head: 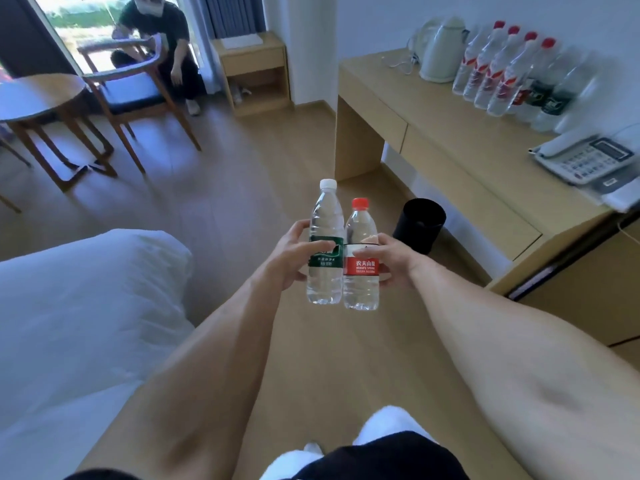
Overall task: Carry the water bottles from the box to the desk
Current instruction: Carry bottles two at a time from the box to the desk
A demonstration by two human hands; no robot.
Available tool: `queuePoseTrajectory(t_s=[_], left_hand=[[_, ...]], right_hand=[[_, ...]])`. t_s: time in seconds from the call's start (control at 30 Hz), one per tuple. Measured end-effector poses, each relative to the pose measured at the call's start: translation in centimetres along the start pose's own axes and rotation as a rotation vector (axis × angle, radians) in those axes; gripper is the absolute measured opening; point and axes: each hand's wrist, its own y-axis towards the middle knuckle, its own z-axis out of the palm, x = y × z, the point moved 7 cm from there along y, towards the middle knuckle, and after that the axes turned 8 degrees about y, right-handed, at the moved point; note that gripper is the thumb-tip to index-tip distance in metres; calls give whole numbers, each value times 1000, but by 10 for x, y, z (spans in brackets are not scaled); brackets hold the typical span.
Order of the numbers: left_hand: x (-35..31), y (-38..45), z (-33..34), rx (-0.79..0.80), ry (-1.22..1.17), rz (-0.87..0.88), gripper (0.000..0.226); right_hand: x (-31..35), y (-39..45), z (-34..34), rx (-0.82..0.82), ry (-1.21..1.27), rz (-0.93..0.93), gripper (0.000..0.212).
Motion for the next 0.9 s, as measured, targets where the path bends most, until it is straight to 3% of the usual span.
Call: queuePoseTrajectory(t_s=[0.13, 0.3, 0.6, 0.9], left_hand=[[-18, 55, -8, 39, 37, 4, 55], [-40, 129, -14, 64, 78, 4, 56], [-125, 285, -14, 108, 117, 14, 58], [-208, 409, 25, 221, 126, 88, 53]], right_hand=[[24, 42, -10, -40, 45, 0, 47], [55, 106, -33, -59, 80, 8, 72], [159, 226, -84, -86, 145, -47, 76], [237, 290, -159, -203, 205, -100, 51]])
